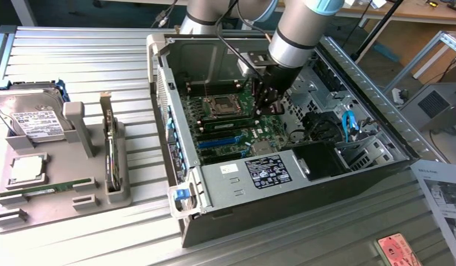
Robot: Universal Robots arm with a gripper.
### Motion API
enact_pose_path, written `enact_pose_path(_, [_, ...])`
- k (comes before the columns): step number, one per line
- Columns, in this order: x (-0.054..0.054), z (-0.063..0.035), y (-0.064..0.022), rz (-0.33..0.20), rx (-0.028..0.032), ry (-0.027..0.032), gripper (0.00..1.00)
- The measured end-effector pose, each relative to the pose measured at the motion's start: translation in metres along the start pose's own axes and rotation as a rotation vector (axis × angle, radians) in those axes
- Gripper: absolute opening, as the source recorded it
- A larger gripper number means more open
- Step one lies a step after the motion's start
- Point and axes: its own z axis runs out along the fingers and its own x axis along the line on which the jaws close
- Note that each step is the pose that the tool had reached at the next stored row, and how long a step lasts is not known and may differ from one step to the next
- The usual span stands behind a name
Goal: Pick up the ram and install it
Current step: 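Press down the ram until it locks into place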
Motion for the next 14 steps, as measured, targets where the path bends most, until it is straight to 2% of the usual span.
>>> enact_pose_path(2, [0.0001,0.0002,0.0025,0.0,0.0022,-0.0002,0.11])
enact_pose_path(14, [0.0001,0.0049,0.0025,0.0,0.0045,-0.0001,0.11])
